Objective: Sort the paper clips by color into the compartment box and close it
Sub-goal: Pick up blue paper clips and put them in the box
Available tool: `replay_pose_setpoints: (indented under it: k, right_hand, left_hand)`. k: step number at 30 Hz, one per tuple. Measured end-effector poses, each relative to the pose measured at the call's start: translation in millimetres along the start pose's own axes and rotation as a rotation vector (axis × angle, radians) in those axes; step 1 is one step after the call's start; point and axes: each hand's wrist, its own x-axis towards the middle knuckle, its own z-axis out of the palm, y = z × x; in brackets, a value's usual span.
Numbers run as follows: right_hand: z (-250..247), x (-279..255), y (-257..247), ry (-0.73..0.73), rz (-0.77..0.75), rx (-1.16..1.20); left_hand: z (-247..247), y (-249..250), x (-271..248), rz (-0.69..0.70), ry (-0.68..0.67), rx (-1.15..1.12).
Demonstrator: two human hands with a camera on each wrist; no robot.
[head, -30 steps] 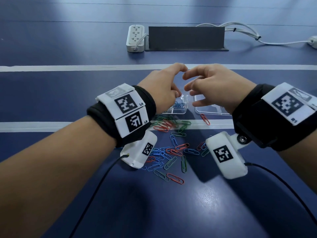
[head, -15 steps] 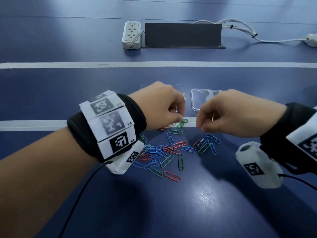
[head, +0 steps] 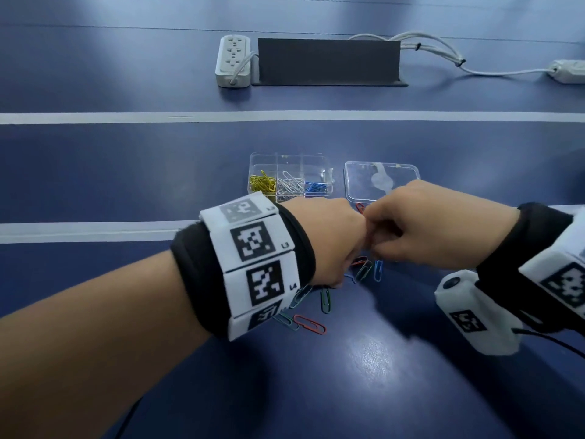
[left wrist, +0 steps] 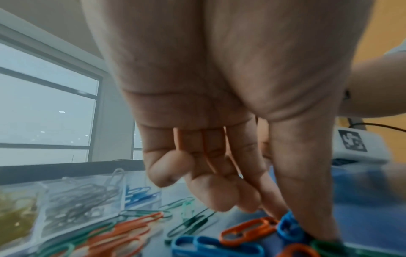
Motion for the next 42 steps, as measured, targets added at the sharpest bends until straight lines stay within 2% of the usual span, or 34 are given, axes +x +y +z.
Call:
replay_pose_setpoints:
  k: [6,11,18,22,32,35,37,42]
  right_hand:
    - [4.7,-10.1,12.0,0.077,0.073,-0.069]
    - [12.9,-14.2,8.1,0.05,0.025,-0.184]
    - [12.0,-16.9,12.8,0.076,0.115,-0.097]
    - [12.7,-18.3,21.2,0.099,0.174,-0.076]
    - [5.3,-19.5,21.9,0.056,0.191,-0.026]
    - [-1.5,-14.4,19.6,0.1,0.2,0.011]
    - [-8.5,-9.8,15.2,0.144,0.184,0.044]
    - [-18.4,15.5,4.3,0.269,0.143,0.146]
  left_hand:
    - [1.4,-2.3,-1.2,0.04,0.011,-0.059]
    - [-3.9,3.5,7.0,0.087,0.091,-0.075]
    - [-5.0,11.8,16.9,0.168,0.026,-0.059]
    - [-1.5,23.4,26.9,0.212,0.013,0.085]
    - [-5.8,38.1,27.2,0.179,-0.047,0.245]
    - [-7.9,32.8,25.3,0.185,-0.014,0.195]
    - [-9.3,23.0,23.5,0.17,0.051,0.084]
    - [-19.5,-19.7,12.8,-0.013,0.223,-0.058]
